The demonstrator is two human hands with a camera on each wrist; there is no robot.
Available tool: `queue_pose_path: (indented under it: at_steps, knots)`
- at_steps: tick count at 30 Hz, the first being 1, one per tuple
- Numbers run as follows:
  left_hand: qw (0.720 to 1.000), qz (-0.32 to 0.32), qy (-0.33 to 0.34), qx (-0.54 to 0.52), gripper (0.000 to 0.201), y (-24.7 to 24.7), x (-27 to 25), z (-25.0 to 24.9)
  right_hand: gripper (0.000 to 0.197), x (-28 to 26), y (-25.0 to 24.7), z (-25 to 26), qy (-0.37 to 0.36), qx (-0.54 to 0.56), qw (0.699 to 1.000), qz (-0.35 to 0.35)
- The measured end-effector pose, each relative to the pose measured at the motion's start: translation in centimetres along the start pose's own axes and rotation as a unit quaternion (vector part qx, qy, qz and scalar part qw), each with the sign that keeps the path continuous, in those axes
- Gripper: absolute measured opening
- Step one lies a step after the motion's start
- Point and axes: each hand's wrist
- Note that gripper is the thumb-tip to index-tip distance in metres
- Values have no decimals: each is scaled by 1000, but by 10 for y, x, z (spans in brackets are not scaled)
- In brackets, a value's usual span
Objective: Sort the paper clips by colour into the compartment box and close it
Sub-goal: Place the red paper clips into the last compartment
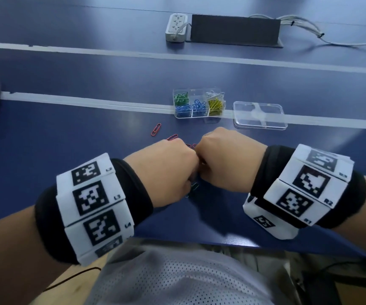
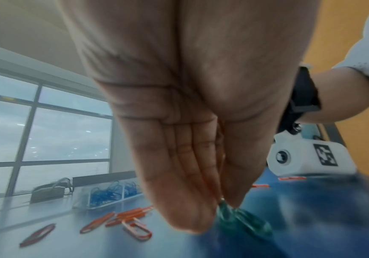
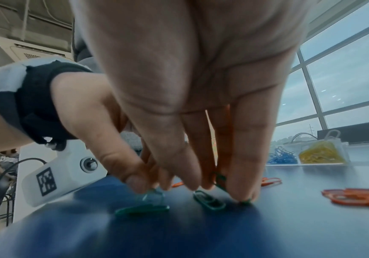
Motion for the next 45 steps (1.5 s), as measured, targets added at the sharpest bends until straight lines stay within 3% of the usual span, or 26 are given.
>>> queue_pose_path:
  at_steps: [5,14,21,27,31,34,38,45]
  knots:
    - [1000,8,20,-7,22,6,5,-6,17,2,2,2,-4,-17,1000,3]
    - [1000,2,21,8,16,6,7,-5,4,2,0,-5,14,-5,1000,-7]
    - [1000,12,-4,7,26,6,10,-6,29,3,-2,-19,22,55,998,-5]
    - [998,43,4,-50,25,-2,17,8,21,14,-20,-26,49,106,993,-25]
    - [992,-22,-48,-118,19,-23,26,29,21,38,-37,-39,100,152,981,-71]
    - [964,-85,-132,-212,16,-38,47,54,19,64,-48,-48,145,240,957,-78]
    - [887,-129,-208,-392,20,-49,81,80,19,101,-57,-55,197,310,924,-102]
    - [821,-152,-277,-475,25,-55,116,94,16,145,-58,-62,231,274,928,-103]
Point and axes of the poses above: each hand's wrist, its own x-axis towards the middle knuckle, its own y-axis out of the palm, z = x × y, and after that the axes turned 4 degrees about -z, right-handed
